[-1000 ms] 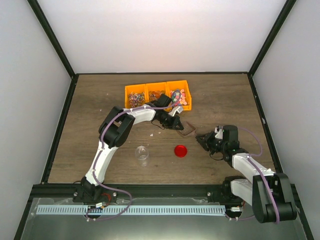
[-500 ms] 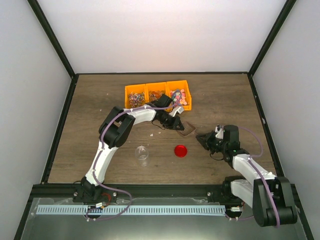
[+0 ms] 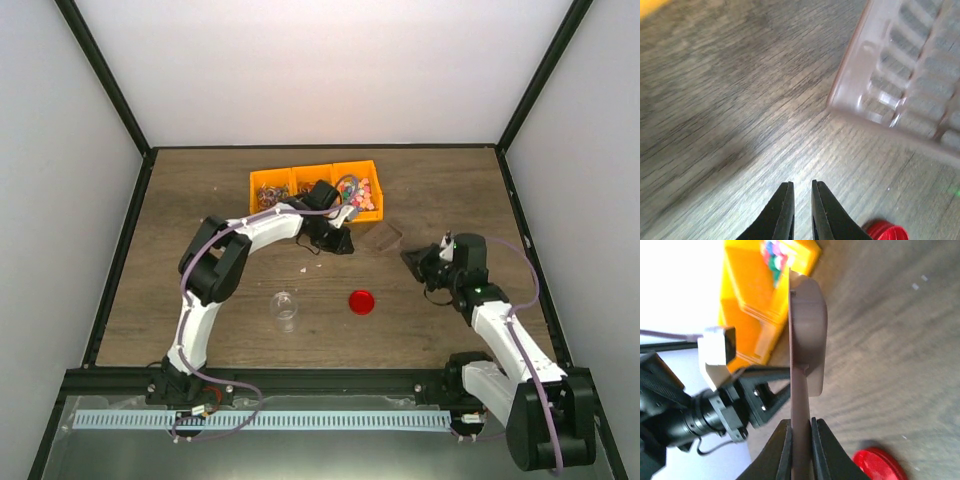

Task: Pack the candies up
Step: Pick up the spatula from the center of the board, then scoop the fake candies from the storage box.

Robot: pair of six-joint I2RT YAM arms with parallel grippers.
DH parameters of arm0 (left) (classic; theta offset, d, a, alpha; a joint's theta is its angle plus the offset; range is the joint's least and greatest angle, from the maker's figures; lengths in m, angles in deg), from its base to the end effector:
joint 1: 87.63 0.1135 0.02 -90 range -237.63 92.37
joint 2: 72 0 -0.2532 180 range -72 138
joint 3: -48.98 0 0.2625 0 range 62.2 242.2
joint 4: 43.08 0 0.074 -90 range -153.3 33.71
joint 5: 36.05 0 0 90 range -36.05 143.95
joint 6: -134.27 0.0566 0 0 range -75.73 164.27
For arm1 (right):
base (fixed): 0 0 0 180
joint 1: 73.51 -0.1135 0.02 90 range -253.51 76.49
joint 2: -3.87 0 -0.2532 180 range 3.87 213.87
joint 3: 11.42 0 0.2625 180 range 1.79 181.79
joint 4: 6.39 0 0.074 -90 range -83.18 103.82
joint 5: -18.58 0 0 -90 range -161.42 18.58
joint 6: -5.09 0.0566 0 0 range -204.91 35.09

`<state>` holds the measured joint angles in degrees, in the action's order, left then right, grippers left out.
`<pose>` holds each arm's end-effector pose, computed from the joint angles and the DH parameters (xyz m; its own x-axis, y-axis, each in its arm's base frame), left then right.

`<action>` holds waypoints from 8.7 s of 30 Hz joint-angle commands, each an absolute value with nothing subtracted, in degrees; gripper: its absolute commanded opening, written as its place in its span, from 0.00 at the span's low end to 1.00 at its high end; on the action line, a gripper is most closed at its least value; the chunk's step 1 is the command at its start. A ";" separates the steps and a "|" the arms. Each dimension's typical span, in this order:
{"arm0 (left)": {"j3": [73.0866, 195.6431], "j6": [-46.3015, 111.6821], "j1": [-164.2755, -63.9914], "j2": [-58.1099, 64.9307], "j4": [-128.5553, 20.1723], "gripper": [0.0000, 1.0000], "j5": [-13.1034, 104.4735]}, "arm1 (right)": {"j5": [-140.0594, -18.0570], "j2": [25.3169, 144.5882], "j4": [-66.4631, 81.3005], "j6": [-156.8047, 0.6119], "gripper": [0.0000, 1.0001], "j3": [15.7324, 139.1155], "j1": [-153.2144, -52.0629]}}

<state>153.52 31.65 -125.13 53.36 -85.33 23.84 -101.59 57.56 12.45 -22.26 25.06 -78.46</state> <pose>0.3537 -0.3072 0.1171 -0.8447 0.4099 -0.3442 0.5353 0.6533 -0.5354 0.2169 0.0473 0.1675 -0.6952 0.7106 -0.1088 0.3005 0.4247 0.8540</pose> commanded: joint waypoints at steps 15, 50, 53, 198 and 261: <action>146.43 33.53 -114.94 32.29 -87.33 0.41 46.89 | -93.39 72.28 11.89 -2.92 0.01 48.75 -84.30; 159.60 31.61 -104.11 50.33 -97.04 0.30 60.38 | -93.53 97.97 17.83 -4.90 0.01 72.11 -86.82; 158.94 31.85 -104.16 50.28 -97.12 0.17 61.12 | -93.42 99.89 20.09 -5.74 0.01 74.38 -86.83; 148.67 18.25 -105.29 53.09 -92.43 0.04 63.79 | -79.83 113.47 38.69 1.39 0.01 81.59 -94.62; 146.31 13.73 -103.64 53.16 -89.33 0.04 53.58 | -89.90 107.03 -33.45 -0.47 0.01 51.98 -91.59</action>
